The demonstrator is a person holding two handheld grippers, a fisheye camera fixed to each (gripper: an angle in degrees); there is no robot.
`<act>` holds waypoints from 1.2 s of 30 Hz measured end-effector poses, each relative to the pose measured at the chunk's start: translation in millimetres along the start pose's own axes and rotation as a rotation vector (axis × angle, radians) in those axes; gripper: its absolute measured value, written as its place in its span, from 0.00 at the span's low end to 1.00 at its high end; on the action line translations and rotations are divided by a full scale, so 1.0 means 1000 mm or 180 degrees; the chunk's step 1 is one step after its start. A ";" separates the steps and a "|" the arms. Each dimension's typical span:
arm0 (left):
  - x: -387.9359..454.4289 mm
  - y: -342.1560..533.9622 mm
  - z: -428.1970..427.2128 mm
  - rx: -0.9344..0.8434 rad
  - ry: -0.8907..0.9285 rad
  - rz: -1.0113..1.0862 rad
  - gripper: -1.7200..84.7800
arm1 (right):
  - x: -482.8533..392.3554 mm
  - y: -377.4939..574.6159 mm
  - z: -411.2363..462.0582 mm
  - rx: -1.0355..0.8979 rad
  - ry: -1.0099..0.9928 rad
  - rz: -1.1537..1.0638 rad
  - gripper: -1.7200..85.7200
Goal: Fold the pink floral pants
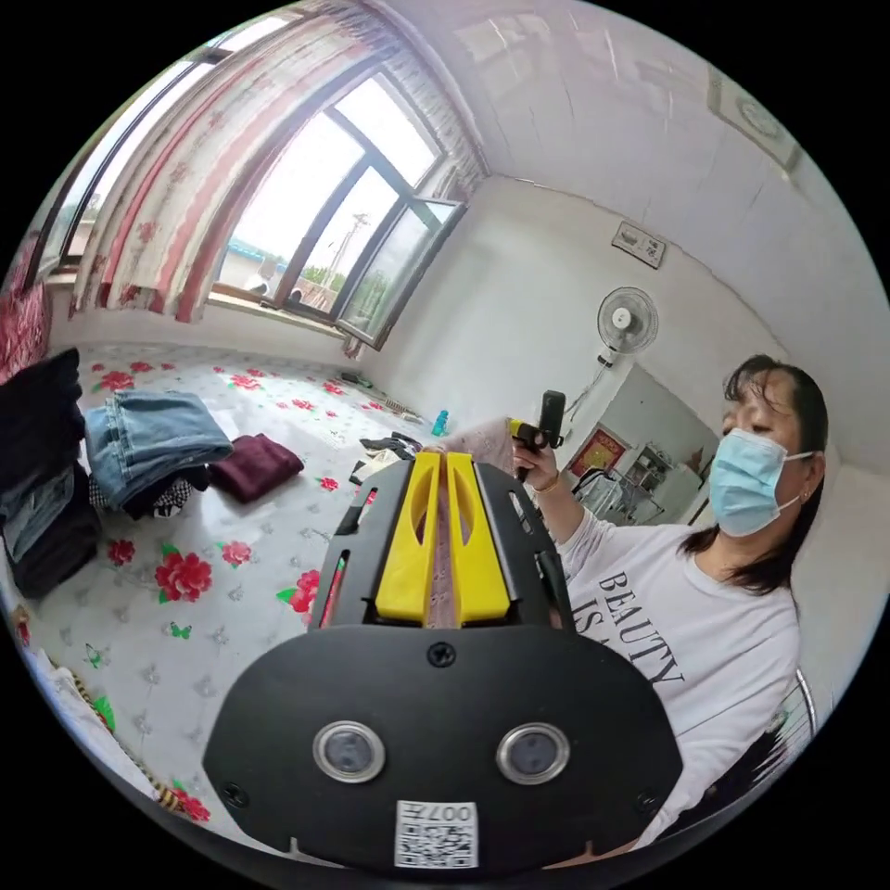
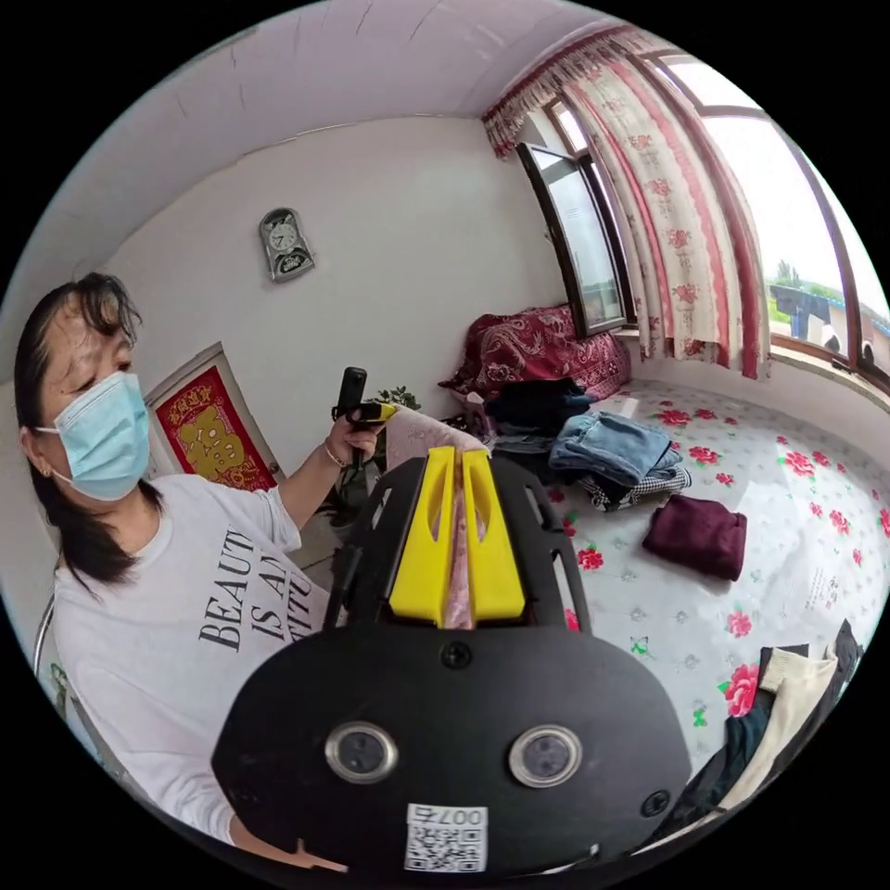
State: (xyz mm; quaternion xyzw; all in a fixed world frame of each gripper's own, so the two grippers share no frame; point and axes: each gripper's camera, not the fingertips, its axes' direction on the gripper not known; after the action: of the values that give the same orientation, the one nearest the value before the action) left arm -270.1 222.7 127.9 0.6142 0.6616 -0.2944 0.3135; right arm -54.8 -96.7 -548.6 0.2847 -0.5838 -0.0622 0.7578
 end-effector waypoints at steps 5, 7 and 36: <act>-0.064 -0.032 0.004 0.0222 0.0079 -0.0441 0.01 | 0.037 -0.040 0.014 0.0076 0.0161 0.0024 0.02; -0.043 -0.048 -0.002 0.0298 0.0014 -0.0159 0.01 | 0.031 -0.050 0.007 0.0157 0.0226 -0.0174 0.02; -0.117 0.341 0.129 -0.0756 -0.0253 -0.1330 0.01 | 0.148 0.236 0.141 -0.1194 -0.0324 0.1499 0.02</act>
State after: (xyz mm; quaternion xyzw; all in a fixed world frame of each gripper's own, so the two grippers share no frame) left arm 82.3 73.7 135.9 0.4108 0.7914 -0.2969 0.3417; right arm -194.7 -14.2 -282.3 -0.0068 -0.6493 -0.0056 0.7605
